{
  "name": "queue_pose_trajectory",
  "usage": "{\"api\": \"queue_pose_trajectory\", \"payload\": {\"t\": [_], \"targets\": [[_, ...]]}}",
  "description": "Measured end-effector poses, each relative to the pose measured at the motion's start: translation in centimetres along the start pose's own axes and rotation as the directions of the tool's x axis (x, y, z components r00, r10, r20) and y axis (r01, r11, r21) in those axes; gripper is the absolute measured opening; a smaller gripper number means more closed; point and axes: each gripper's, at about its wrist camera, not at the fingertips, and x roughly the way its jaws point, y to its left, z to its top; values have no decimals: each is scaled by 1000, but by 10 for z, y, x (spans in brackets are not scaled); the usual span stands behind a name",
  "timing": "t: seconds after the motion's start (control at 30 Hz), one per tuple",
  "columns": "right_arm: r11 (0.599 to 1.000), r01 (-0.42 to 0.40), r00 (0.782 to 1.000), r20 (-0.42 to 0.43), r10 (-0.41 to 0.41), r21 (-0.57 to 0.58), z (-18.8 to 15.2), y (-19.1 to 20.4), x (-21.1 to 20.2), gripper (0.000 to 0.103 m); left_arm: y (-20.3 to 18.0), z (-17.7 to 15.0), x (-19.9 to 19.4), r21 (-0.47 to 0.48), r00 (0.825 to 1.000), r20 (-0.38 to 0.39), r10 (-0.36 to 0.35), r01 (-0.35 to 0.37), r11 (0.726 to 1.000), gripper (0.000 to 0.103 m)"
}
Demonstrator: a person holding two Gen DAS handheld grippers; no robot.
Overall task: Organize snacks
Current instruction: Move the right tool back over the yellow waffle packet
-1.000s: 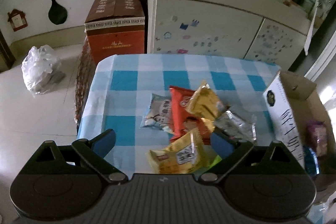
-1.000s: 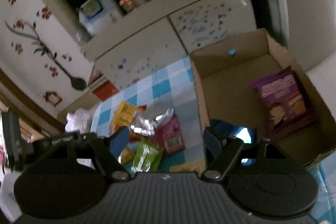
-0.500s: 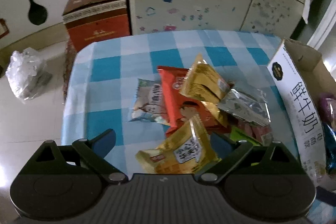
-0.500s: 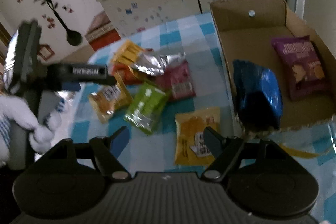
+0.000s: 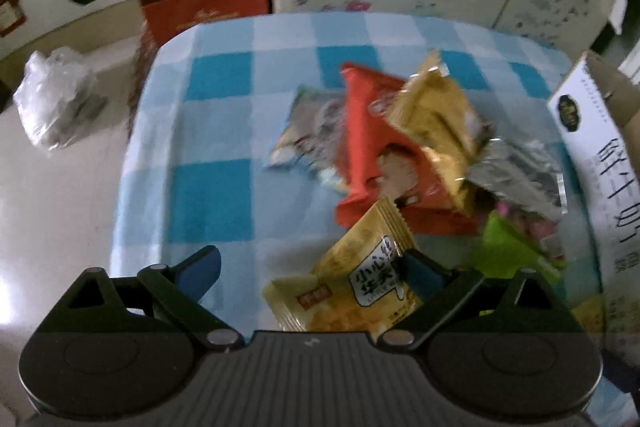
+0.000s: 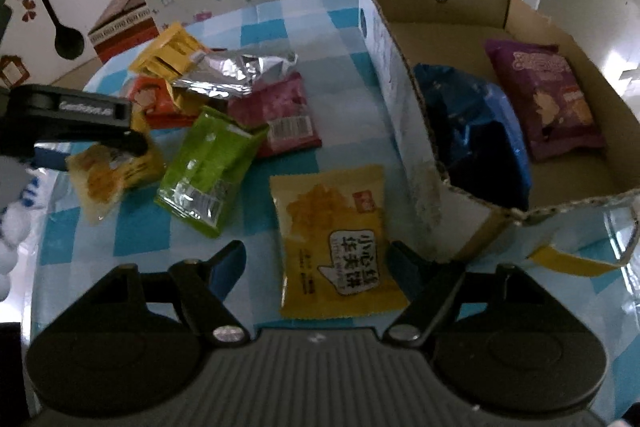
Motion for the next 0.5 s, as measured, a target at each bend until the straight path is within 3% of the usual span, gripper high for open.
{"api": "queue_pose_trajectory", "payload": {"t": [0.17, 0.33, 0.5], "targets": [[1000, -27, 1000, -6, 27, -5, 1, 5, 4, 87, 23, -11, 2, -34, 996, -64, 55, -57, 998, 99], [992, -130, 991, -20, 130, 1, 3, 5, 0, 85, 39, -15, -8, -79, 998, -59, 8, -13, 997, 98], [994, -98, 995, -23, 99, 55, 5, -2, 4, 85, 31, -14, -13, -36, 997, -64, -36, 34, 999, 98]]}}
